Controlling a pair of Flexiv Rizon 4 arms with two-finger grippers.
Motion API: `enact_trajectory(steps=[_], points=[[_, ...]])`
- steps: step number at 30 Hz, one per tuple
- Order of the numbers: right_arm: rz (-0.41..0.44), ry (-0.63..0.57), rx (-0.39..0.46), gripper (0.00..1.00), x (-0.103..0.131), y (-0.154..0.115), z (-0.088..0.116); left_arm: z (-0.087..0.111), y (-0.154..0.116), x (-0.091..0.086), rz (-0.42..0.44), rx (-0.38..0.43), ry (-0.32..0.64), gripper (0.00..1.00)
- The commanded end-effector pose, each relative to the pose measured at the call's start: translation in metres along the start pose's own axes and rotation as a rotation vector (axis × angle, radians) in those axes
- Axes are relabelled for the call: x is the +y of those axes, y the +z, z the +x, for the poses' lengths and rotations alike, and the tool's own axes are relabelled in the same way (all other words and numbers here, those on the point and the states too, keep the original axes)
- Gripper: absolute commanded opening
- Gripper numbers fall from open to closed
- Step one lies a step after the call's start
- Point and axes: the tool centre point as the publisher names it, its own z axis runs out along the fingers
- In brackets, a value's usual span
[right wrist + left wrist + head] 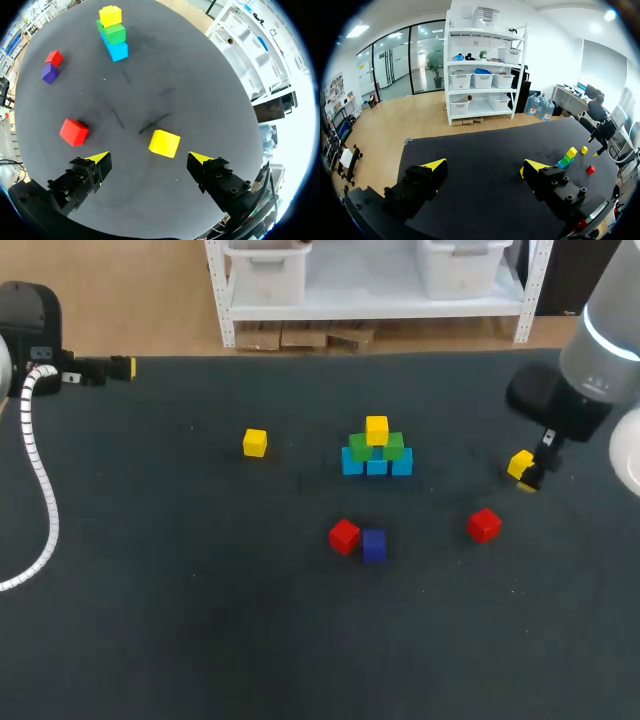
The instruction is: Place the blue cubes, place green cubes on the blue cubes, place the yellow cubes on the green cubes, then place the red cubes on the yellow cubes, and place purple cube on the red cubes.
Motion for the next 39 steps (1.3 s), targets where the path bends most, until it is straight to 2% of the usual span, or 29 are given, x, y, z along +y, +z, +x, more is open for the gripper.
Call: enact_trajectory(steps=[1,3,5,6,10,14,16,18,20,22,23,26,30,32,33,34,36,37,39], points=[[-0.024,-0.007,0.011,0.96,-0.001,0.009,0.001,0.000,0.000,0.004,0.029,-0.001,0.002,1.00],[-0.024,-0.005,0.012,0.87,-0.002,0.012,0.001,0.000,0.000,0.004,0.029,-0.001,0.002,1.00],[-0.025,-0.004,0.015,0.71,-0.003,0.015,0.001,0.000,0.000,0.004,0.029,-0.001,0.002,1.00],[-0.025,-0.004,0.017,0.66,-0.004,0.016,0.001,0.000,0.000,0.004,0.029,-0.001,0.002,1.00],[-0.029,0.000,0.023,0.60,-0.010,0.021,-0.002,0.000,0.000,0.004,0.029,-0.001,0.002,1.00],[-0.038,0.008,0.028,0.61,-0.015,0.026,-0.003,0.000,0.000,0.004,0.029,-0.001,0.002,1.00],[-0.040,0.011,0.030,0.58,-0.016,0.027,-0.004,0.000,0.000,0.004,0.029,-0.001,0.002,1.00],[-0.041,0.012,0.029,0.49,-0.017,0.027,-0.005,0.000,0.000,0.004,0.029,-0.001,0.002,1.00],[-0.042,0.012,0.028,0.45,-0.018,0.027,-0.005,0.000,0.000,0.004,0.029,-0.001,0.002,1.00],[-0.039,0.015,0.024,0.33,-0.019,0.027,-0.005,0.000,0.000,0.004,0.029,-0.001,0.002,1.00],[-0.036,0.018,0.024,0.32,-0.019,0.026,-0.005,0.000,0.000,0.004,0.029,-0.001,0.002,1.00],[-0.036,0.019,0.021,0.44,-0.020,0.026,-0.005,0.000,0.000,0.004,0.029,-0.001,0.002,1.00],[-0.040,0.011,0.029,0.32,-0.019,0.029,-0.006,0.000,0.000,0.004,0.029,-0.001,0.002,1.00],[-0.046,0.008,0.031,0.38,-0.018,0.030,-0.006,0.000,0.000,0.004,0.029,-0.001,0.002,1.00],[-0.047,0.007,0.032,0.38,-0.018,0.031,-0.007,0.000,0.000,0.004,0.029,-0.001,0.002,1.00],[-0.046,0.003,0.035,0.32,-0.018,0.031,-0.007,0.000,0.000,0.004,0.029,-0.001,0.002,1.00],[-0.043,0.003,0.038,0.08,-0.018,0.031,-0.007,0.000,0.000,0.004,0.029,-0.001,0.002,1.00],[-0.042,0.003,0.037,0.00,-0.017,0.031,-0.007,0.000,0.000,0.004,0.029,-0.001,0.002,1.00],[-0.039,0.003,0.033,0.00,-0.017,0.027,-0.008,0.000,0.000,0.004,0.029,-0.001,0.002,1.00]])
